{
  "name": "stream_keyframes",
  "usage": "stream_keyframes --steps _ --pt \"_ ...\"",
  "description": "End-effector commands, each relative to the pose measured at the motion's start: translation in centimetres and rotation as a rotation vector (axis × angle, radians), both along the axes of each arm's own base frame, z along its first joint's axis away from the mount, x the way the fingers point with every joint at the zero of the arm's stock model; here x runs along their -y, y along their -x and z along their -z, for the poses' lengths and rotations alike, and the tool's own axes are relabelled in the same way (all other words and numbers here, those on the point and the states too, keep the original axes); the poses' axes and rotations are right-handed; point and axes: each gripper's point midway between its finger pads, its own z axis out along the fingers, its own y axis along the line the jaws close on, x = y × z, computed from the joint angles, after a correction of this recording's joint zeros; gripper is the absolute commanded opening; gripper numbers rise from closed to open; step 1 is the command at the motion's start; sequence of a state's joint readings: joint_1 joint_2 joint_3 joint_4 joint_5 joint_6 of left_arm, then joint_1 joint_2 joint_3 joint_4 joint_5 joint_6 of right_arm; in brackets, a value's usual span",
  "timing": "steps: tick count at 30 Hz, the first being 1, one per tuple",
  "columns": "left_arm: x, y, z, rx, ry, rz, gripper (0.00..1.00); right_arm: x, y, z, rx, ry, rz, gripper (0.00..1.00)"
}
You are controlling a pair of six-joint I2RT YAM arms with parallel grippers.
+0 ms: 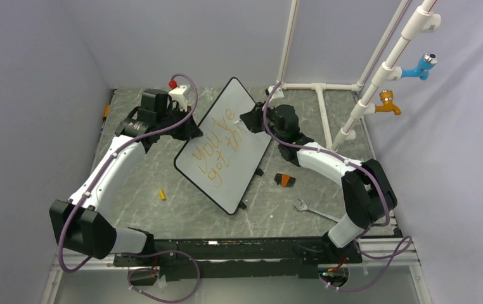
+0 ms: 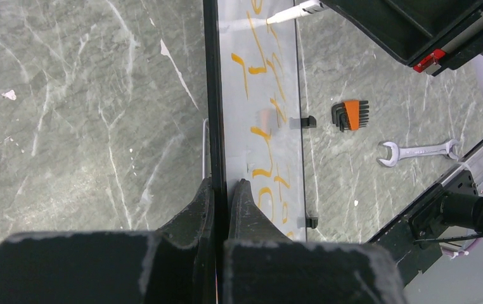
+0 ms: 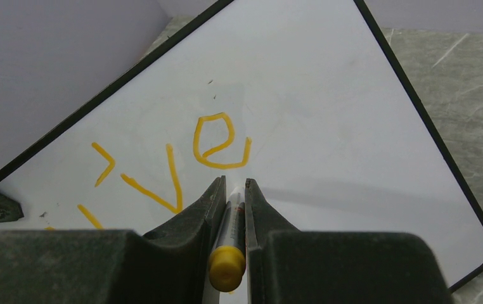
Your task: Write a sentence on the whiteboard
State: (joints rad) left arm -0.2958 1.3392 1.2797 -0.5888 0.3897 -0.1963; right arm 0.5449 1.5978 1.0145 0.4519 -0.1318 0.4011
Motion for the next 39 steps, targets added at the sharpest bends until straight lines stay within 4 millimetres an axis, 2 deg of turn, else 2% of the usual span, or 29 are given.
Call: stream_keyframes --steps 1,15,29,39 --pt "-2.7 -1.3 0.2 0.123 -0.177 -0.016 0.0 -0.5 -1.2 -1.5 0.046 -0.026 0.01 0.0" --pt "-2.9 -1.4 0.4 0.116 -0.187 -0.024 0.0 -0.4 -1.6 -1.4 0.04 -0.004 0.024 0.0" --pt "-2.8 -1.4 0.3 0.118 -0.182 -0.021 0.0 2.0 0.2 -5.0 0.107 -0.001 0.078 0.0" --pt "-2.7 -1.3 0.0 0.122 -0.176 -0.018 0.0 4.0 -0.9 -4.0 0.094 0.018 0.138 0.0"
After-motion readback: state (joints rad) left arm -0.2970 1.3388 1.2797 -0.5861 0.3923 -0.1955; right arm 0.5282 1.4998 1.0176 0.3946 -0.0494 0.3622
